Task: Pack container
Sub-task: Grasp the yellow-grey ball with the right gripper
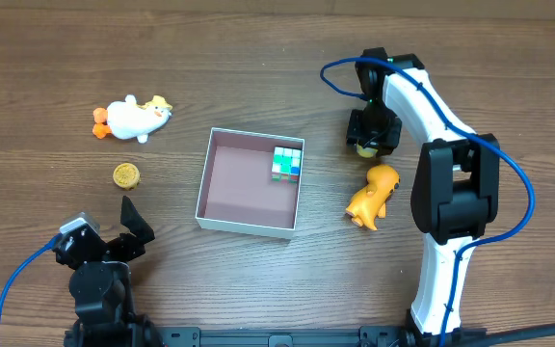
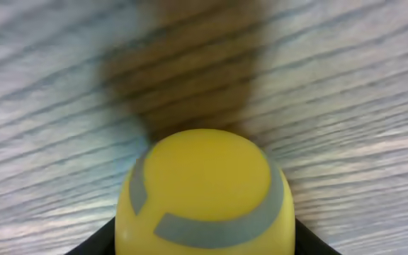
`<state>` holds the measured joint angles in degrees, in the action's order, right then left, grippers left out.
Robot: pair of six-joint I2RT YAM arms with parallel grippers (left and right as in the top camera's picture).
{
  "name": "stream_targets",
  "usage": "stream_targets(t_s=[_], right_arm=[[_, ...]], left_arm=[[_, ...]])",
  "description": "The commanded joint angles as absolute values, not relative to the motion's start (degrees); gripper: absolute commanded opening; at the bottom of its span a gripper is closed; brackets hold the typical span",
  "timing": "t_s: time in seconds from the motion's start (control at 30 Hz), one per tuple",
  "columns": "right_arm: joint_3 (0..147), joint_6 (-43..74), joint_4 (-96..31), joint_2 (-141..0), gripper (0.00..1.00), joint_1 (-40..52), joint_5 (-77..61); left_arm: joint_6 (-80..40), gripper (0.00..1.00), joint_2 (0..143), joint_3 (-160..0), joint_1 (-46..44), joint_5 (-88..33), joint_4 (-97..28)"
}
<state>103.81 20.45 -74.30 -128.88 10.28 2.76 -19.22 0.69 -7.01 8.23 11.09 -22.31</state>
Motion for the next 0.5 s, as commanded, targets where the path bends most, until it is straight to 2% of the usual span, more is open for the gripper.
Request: stream_targets(t_s=[0.0,0.47], right_arm=[[110.2,19.4,-75.8,-128.3,0.45,10.5,2.8],[129.3,14.7,-87.9,-128.3,0.47,14.3,2.6]], left_arm=[[-18.0,1.00,0.5,-6.5,8.1,10.5,-22.0],[-18.0,1.00,0.5,-6.5,8.1,10.5,-22.0]])
